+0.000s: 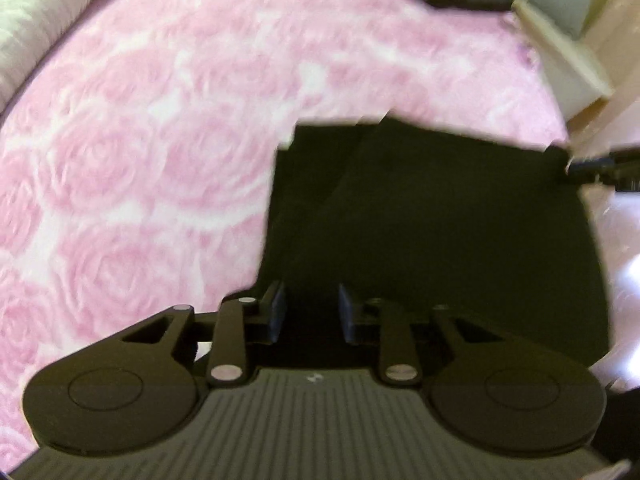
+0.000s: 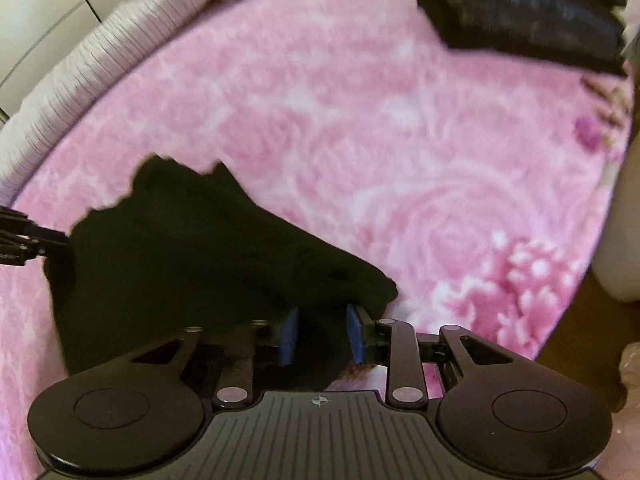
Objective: Fold clothes
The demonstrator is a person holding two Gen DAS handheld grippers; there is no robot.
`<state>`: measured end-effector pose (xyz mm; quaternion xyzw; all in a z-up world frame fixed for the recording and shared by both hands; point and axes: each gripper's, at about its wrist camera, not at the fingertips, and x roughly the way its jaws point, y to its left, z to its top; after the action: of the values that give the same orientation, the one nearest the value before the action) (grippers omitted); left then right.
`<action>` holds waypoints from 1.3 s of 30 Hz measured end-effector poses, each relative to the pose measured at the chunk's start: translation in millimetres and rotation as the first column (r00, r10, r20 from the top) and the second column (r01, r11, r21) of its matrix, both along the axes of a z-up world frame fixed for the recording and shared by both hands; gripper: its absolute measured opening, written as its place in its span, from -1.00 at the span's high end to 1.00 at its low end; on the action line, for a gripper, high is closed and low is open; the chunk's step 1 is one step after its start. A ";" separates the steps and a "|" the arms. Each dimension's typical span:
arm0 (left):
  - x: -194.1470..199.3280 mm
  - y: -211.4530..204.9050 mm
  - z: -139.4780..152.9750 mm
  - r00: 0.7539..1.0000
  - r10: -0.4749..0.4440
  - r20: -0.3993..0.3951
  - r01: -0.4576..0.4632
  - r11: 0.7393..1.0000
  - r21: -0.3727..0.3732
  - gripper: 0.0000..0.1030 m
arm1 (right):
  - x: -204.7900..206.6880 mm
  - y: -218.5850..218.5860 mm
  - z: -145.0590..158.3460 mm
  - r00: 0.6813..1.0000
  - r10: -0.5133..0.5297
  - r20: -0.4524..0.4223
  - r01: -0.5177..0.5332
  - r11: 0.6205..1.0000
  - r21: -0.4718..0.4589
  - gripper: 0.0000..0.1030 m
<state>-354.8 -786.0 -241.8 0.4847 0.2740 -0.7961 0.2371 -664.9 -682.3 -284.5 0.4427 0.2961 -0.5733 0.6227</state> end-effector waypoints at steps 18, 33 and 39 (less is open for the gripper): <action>-86.9 -24.6 -39.3 0.998 -0.064 0.011 0.063 0.996 0.062 0.59 | 1.8 -28.9 -30.7 0.994 -0.027 0.102 0.022 0.998 0.056 0.45; 15.0 41.8 -46.0 0.996 0.021 0.085 -0.021 1.000 0.008 0.29 | 124.5 89.7 -23.0 0.970 0.240 0.040 -0.242 0.966 0.093 0.47; 8.2 45.9 -34.6 0.990 0.031 0.138 -0.028 0.999 -0.022 0.29 | 124.0 89.1 -15.7 0.974 0.226 -0.016 -0.223 0.970 0.101 0.46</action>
<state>-346.5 -740.1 -276.4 0.5321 0.2563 -0.7597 0.2720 -540.9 -593.2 -300.3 0.4285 0.3806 -0.4898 0.6570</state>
